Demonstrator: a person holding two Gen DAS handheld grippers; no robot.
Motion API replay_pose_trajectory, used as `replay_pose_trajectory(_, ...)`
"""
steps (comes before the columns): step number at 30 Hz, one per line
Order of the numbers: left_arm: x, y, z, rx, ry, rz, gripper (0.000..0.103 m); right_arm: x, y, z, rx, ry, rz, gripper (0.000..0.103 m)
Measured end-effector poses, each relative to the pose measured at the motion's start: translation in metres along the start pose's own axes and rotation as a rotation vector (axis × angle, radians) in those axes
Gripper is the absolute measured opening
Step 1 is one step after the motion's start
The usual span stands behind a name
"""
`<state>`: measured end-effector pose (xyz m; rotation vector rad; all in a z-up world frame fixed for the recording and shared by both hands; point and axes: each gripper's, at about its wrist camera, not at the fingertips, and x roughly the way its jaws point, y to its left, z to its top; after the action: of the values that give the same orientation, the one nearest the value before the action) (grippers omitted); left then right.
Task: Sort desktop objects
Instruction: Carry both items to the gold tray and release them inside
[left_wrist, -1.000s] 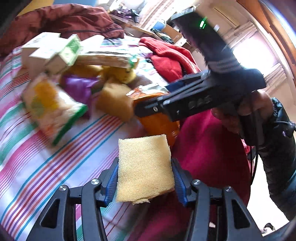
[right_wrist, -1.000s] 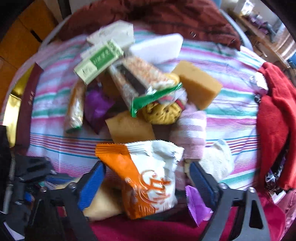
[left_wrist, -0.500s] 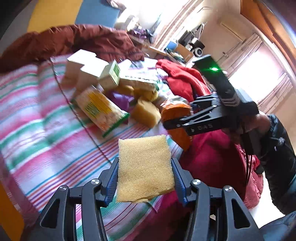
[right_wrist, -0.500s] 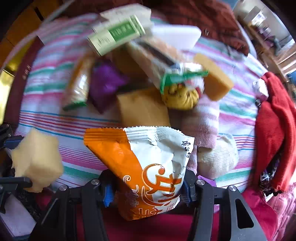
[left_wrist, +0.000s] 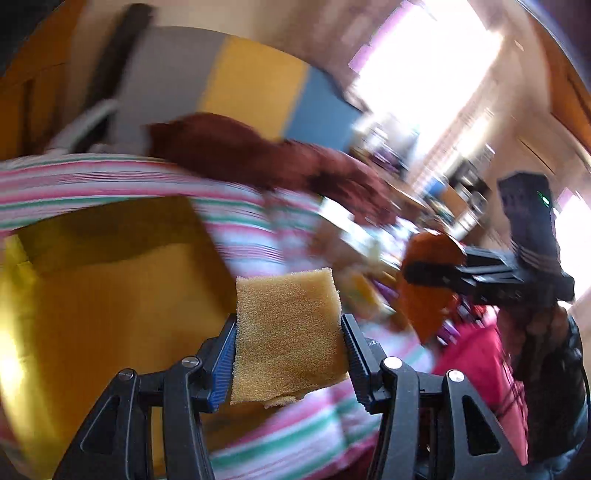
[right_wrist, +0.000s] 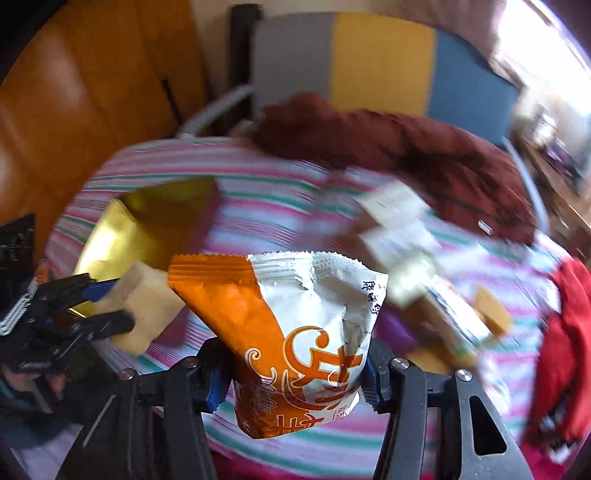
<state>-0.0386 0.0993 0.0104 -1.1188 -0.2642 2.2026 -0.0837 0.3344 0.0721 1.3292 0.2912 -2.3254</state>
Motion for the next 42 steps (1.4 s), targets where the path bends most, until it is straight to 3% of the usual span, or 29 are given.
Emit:
replay_pose_trajectory(5,-0.028,0.087,0.012,-0.143,-0.063,0.203,0.053,0.038,0.079,0.049,-0.078,0.025,0.116,0.057)
replay_pose_trajectory(9,-0.034,0.138,0.021,-0.206,-0.092,0.321,0.053,0.082,0.138,0.084,-0.124,0.089,0.181,0.057)
replay_pose_trajectory(13,-0.025,0.167,0.032,-0.225,-0.094,0.387,0.053,0.127,0.186,0.107,-0.147,0.171,0.203,0.057)
replay_pose_trajectory(18,-0.012,0.191,0.041,-0.243,-0.083,0.411,0.054,0.186,0.195,0.124,-0.119,0.25,0.196,0.057)
replay_pose_trajectory(25,0.001,0.215,0.048,-0.292,-0.088,0.398,0.056,0.22,0.202,0.138,-0.049,0.304,0.172,0.057)
replay_pose_trajectory(34,-0.007,0.222,0.047,-0.365,-0.116,0.359,0.062,0.224,0.199,0.146,0.046,0.264,0.259,0.063)
replay_pose_trajectory(42,-0.04,0.195,0.021,-0.339,-0.167,0.418,0.062,0.195,0.183,0.125,0.067,0.198,0.305,0.063)
